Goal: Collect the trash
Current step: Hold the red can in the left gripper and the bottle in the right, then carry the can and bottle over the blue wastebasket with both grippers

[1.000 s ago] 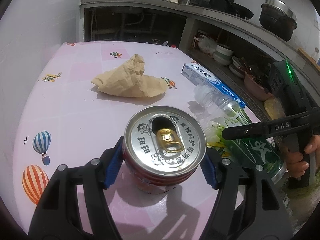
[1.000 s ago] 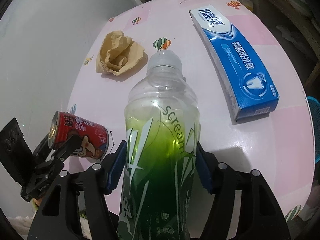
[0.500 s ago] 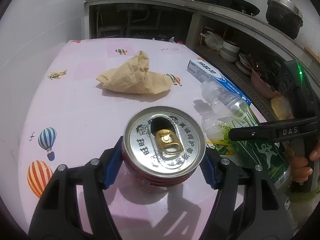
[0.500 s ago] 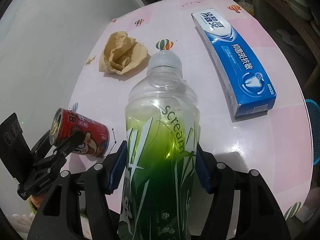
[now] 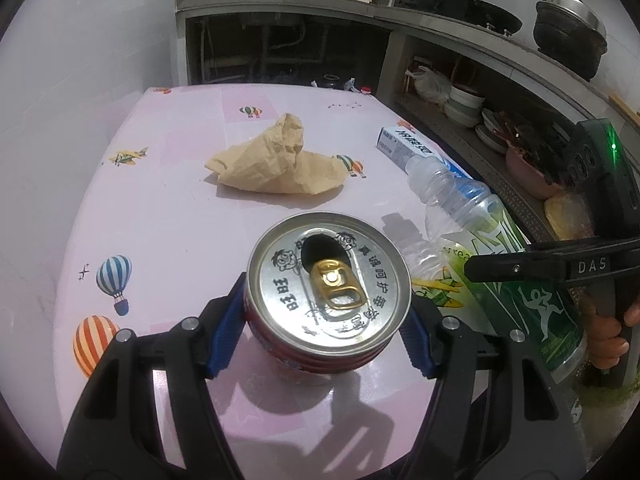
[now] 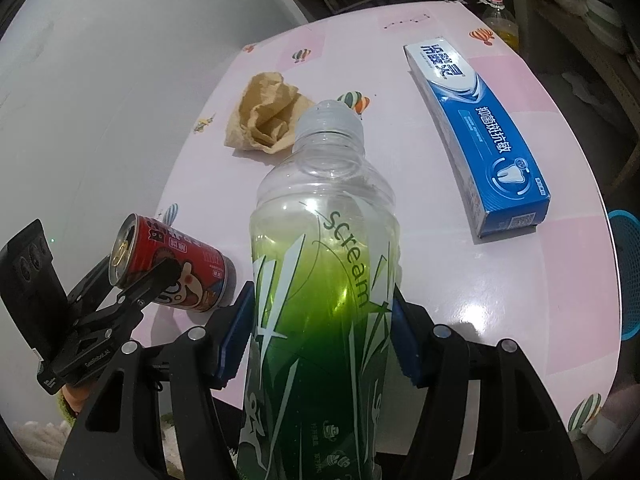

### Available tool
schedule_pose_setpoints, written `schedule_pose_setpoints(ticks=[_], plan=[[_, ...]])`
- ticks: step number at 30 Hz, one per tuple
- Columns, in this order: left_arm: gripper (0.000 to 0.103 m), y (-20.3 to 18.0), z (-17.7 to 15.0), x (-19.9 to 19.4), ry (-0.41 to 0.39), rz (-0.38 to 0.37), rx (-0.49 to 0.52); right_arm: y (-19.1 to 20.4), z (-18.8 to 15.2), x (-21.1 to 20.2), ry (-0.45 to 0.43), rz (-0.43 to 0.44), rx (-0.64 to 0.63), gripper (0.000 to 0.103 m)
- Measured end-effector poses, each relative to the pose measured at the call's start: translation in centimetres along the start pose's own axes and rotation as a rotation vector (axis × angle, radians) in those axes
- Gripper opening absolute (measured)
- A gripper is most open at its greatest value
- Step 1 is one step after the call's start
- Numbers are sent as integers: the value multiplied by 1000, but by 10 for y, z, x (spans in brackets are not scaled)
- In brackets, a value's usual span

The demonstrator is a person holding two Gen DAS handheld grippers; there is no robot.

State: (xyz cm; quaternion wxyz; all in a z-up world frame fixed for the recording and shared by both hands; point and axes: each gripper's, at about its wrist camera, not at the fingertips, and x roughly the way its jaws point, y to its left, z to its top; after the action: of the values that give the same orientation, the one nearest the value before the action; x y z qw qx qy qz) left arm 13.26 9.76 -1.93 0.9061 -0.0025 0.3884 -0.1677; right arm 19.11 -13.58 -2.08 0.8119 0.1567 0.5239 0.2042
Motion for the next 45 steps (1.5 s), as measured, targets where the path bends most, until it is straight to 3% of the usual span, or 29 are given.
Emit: schedule_pose_setpoints(ticks=[6,11,17,22,27,32,37,45], plan=[[64,-12,7,-15,-29,-25,17,0,-10,-22,-47,35,4,61],[64,-38,22,-25,-64,-92,64,-12,-29,-57,-120,59,46,61],[64,-91,52,-26,-88,-240,140,-50,-59,-113,-249,38,152,60],[65,-150,78,-9,-53,-377,199,-110,-98,-163,-369,-23,306,61],[65,-216,100,32,70,-522,212,-186,-140,-201,-459,-124,513,61],[65,-296,105,89,220,-589,275,-260,-178,-203,-458,-202,698,61],[65,-365,91,154,397,-596,297,-316,-199,-170,-399,-195,830,61],[64,-452,74,260,571,-553,303,-369,-213,-126,-347,-170,940,61]])
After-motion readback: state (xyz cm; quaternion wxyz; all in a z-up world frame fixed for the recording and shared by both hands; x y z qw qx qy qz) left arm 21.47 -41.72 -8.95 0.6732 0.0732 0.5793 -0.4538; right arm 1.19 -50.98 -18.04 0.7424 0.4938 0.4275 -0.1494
